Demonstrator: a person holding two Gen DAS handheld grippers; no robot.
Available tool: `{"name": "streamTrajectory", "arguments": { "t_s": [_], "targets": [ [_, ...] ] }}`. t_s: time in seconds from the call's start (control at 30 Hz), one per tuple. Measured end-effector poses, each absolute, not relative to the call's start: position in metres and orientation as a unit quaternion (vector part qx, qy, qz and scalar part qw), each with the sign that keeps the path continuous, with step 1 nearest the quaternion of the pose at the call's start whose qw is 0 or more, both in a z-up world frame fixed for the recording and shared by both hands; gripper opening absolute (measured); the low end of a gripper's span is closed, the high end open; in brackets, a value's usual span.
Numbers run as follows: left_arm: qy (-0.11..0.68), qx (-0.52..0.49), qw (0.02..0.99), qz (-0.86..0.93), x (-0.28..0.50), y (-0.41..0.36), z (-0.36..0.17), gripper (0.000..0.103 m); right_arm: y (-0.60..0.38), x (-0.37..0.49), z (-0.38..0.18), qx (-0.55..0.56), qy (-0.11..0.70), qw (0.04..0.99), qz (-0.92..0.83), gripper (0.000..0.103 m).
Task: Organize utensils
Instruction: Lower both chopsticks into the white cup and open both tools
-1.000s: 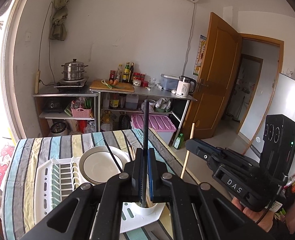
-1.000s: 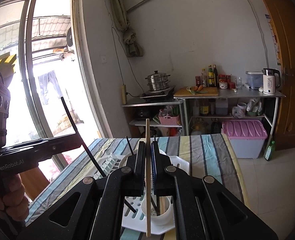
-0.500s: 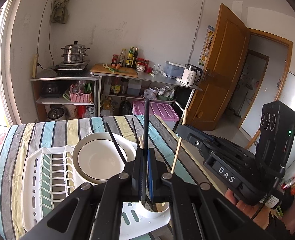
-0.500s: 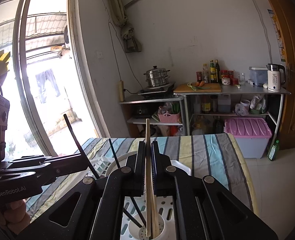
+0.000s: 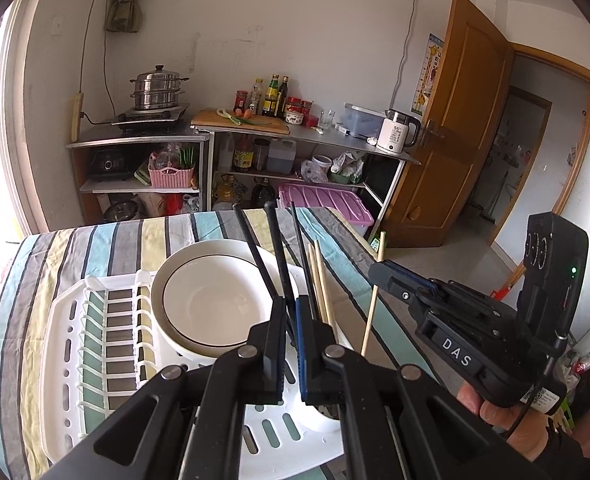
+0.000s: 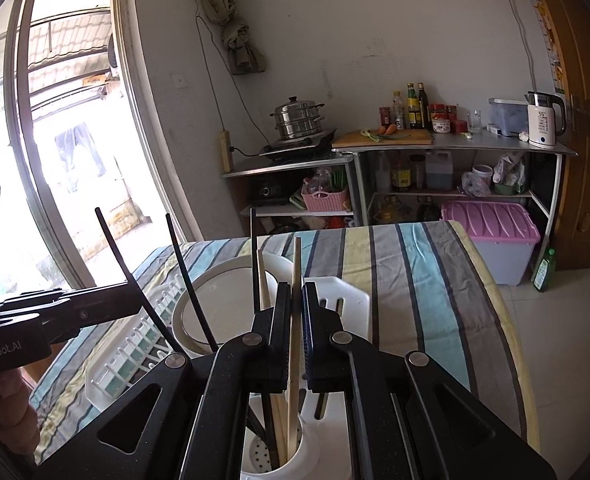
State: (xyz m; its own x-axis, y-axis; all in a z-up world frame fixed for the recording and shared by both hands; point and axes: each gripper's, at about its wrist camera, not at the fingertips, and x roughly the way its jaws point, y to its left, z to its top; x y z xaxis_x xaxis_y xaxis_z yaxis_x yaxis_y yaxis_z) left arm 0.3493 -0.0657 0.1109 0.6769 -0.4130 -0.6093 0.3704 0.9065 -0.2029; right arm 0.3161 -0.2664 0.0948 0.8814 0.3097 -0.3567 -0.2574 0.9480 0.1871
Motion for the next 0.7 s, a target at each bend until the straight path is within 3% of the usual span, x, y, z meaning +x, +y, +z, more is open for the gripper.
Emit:
{"name": "streamTrajectory", "arguments": {
  "t_s": [0.2,0.33,0.7],
  "targets": [
    [0.341,-0.033,0.916,-0.208,0.349,-0.064,0.112,0.005,-0.265,0.313,0.099,0.058,0.195,0.967,0.15,0.006],
    [0.338,-0.029,0.918,-0.205,0.343,-0.062,0.114,0.005,-0.268,0.307,0.1,0.06,0.193,0.968,0.151,0.015],
    [0.322,-0.017,0.926,-0.198,0.286,-0.044,0.116,0.006,-0.271,0.247,0.109,0.053,0.17,0.973,0.148,0.016]
  ]
}}
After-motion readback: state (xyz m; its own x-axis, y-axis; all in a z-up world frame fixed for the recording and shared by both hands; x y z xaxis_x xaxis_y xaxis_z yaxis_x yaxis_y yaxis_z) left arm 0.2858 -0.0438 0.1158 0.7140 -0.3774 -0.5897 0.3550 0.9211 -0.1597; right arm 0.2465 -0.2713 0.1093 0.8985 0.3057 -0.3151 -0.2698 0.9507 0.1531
